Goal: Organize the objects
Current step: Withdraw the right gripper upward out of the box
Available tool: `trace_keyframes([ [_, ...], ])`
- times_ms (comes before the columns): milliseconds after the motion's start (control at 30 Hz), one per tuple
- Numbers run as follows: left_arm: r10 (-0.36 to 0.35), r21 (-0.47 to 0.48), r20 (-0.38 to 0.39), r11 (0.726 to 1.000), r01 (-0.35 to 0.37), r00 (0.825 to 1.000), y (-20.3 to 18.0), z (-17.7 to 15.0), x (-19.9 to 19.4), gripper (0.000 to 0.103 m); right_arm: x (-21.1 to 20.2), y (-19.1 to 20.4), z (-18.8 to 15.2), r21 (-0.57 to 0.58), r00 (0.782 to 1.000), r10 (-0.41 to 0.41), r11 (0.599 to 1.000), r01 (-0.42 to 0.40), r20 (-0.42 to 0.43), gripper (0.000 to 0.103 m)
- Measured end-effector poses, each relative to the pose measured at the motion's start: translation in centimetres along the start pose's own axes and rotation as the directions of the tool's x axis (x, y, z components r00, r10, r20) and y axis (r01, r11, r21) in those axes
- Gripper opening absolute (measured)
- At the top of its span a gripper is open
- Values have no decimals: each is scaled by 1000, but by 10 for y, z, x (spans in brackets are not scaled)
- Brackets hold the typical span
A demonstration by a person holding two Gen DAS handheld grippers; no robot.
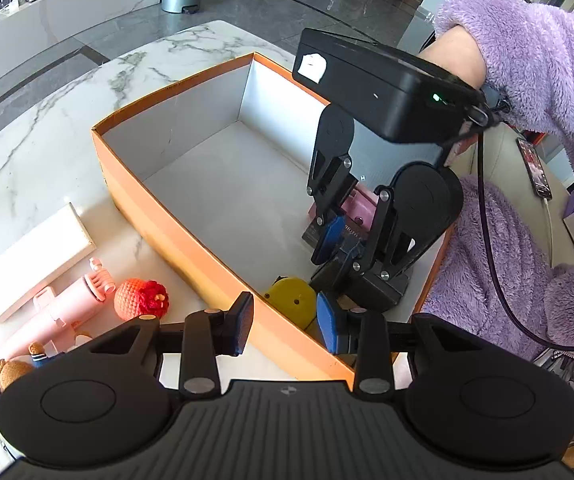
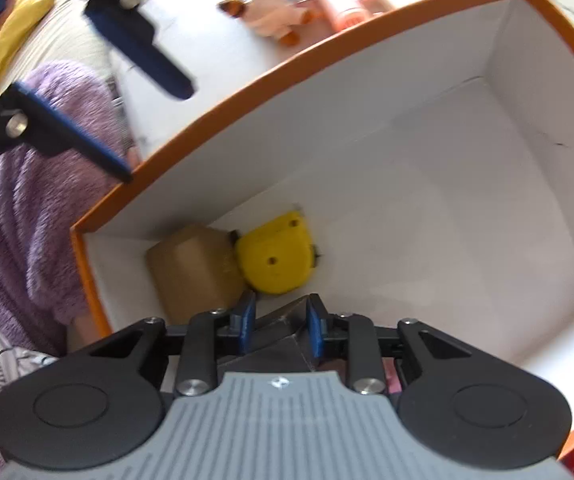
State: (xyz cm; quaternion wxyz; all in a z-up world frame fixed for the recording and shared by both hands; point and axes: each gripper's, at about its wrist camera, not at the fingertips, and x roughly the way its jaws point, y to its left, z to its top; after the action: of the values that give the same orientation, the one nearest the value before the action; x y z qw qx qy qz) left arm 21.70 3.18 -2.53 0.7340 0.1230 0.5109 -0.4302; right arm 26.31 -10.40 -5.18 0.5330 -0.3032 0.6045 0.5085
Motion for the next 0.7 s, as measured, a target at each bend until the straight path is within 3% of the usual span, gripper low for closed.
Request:
trace_keyframes([
  [133,0,0,3,1000,0,1000,-2,0,0,40,-10,0,1,-5,999,-28,1000,29,21,29],
  [300,-3,0,3,1000,3,1000,-1,1,1,40,-31,-23,-1,67,995,-88,994,85,46,29],
  [433,-6,1,4,1000,6,1000,-2,1,2,40,-31,-37,-5,109,988,-154,982,152,14,15],
  [533,-8,0,4,1000,8,1000,-2,2,2,40,-17,-42,-4,96,979,-203,974,204,-20,13],
  [700,-8,0,-5,1000,8,1000,-4,2,4,40,-6,-38,-9,54,977,-205,977,208,-58,8],
])
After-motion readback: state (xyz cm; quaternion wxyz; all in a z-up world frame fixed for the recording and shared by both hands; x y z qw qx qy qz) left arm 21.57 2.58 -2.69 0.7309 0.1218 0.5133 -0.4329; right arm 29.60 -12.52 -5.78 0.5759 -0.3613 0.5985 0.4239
